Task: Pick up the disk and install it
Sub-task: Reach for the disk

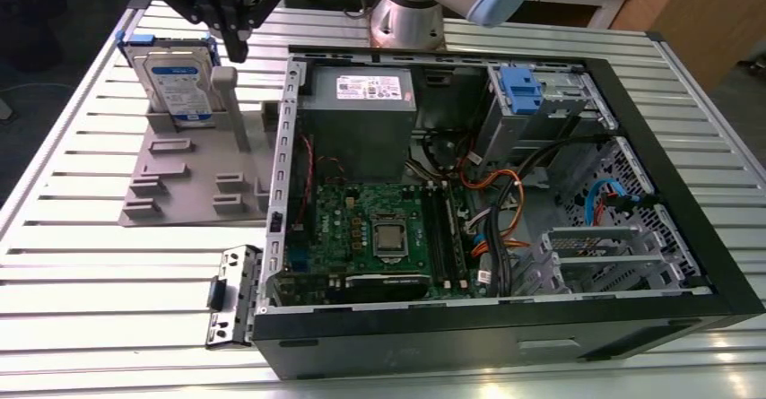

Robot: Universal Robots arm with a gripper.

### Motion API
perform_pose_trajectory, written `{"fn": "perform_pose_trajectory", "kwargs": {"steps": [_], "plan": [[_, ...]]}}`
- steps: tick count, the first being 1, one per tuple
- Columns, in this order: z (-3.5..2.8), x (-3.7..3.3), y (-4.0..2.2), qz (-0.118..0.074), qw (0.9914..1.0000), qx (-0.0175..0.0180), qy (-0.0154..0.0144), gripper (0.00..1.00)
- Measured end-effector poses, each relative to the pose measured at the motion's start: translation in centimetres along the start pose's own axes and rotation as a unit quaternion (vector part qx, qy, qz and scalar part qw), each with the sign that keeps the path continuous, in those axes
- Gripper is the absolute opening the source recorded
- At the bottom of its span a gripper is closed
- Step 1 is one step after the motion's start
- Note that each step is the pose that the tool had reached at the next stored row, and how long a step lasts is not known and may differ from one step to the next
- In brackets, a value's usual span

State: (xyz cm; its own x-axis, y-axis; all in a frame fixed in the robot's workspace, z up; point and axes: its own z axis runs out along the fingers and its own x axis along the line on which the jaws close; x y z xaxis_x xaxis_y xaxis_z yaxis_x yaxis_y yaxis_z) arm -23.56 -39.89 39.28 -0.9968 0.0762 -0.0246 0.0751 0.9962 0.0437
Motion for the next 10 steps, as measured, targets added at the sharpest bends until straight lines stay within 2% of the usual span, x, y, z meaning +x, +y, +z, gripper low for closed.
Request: {"fn": "perform_pose_trajectory", "kwargs": {"steps": [10], "plan": [[-0.01,0.48,-0.04,0.000,1.00000,0.0000,0.0000,0.10]]}}
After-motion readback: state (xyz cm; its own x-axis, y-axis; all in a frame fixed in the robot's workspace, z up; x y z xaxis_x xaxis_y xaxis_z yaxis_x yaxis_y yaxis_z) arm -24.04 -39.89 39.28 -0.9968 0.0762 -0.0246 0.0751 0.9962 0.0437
